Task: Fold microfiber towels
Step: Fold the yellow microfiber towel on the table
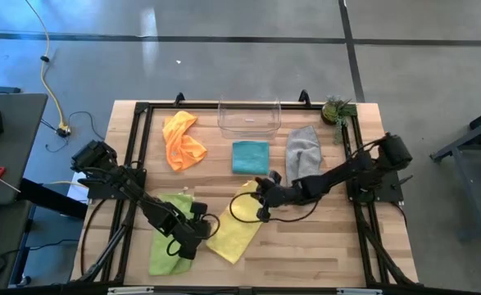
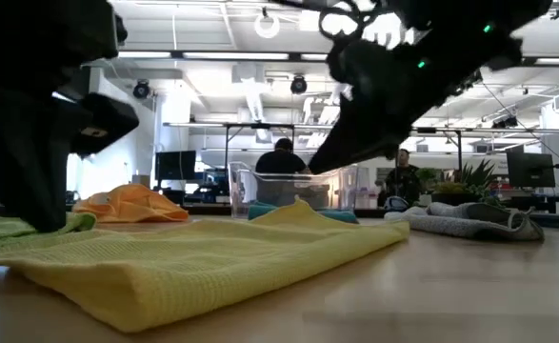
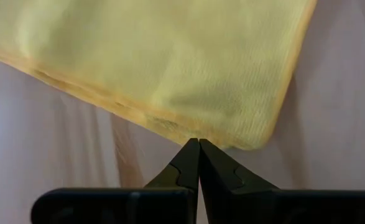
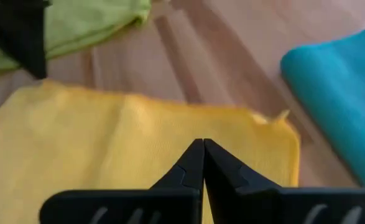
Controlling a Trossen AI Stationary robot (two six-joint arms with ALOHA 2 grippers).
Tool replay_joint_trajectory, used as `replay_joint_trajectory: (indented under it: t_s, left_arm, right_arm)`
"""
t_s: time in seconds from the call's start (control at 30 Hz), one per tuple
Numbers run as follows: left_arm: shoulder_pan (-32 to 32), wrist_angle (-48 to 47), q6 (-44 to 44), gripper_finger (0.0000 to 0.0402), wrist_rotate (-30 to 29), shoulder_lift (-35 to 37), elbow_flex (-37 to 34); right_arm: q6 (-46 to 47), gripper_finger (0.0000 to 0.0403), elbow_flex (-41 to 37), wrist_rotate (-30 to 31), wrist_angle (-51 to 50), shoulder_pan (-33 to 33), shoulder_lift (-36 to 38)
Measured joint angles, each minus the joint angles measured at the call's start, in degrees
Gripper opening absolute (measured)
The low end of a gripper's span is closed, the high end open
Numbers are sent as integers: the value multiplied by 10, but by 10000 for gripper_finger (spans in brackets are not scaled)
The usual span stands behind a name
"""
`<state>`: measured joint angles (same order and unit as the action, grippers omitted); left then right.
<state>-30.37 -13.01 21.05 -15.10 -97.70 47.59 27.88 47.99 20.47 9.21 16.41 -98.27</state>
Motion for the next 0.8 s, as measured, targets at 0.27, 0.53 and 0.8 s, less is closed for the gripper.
replay_joint_trajectory:
  t_s: [0.27, 0.53, 0.8]
  left_arm:
    - [0, 41, 11, 0, 18, -41, 1]
    - [-1, 114, 27, 0, 65, -48, 3]
    - [-20, 172, 38, 0, 67, -56, 4]
  right_arm:
    - [124, 0, 4, -23, -159, 45, 15]
    - [172, 0, 5, -4, -191, 12, -32]
    - [94, 0, 5, 12, -208, -42, -28]
